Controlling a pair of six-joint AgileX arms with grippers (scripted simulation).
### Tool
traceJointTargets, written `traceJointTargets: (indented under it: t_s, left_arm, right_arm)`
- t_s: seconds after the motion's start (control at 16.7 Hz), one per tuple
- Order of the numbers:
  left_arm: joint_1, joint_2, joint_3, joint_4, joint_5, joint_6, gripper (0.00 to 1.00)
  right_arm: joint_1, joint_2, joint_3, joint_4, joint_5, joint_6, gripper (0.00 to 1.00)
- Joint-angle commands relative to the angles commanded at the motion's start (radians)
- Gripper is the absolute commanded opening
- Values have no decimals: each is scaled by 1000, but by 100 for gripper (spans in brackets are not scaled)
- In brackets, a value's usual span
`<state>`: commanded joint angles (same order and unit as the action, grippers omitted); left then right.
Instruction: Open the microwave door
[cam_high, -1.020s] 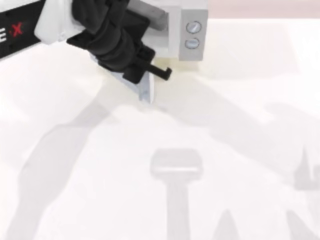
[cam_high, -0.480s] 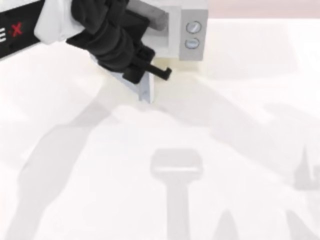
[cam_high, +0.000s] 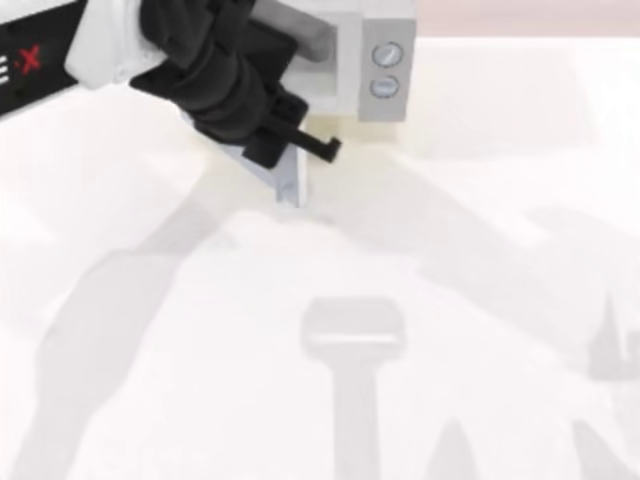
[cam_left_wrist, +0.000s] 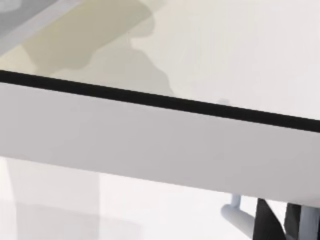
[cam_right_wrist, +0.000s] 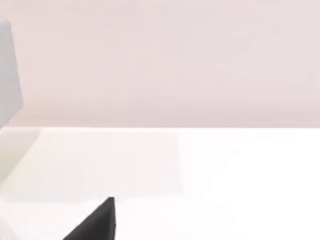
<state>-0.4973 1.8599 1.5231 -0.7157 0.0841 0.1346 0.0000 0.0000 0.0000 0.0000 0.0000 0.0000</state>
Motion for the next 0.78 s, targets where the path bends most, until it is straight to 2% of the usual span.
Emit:
traceJointTargets:
  t_s: [0.36,0.78]
  left_arm:
    - [52,-52,-55,-3,70,136,0]
    - [56,-55,-61,-4,76,147,0]
  right_arm:
    - [0,0,0,0,0,0,100]
    - [0,0,0,0,0,0,100]
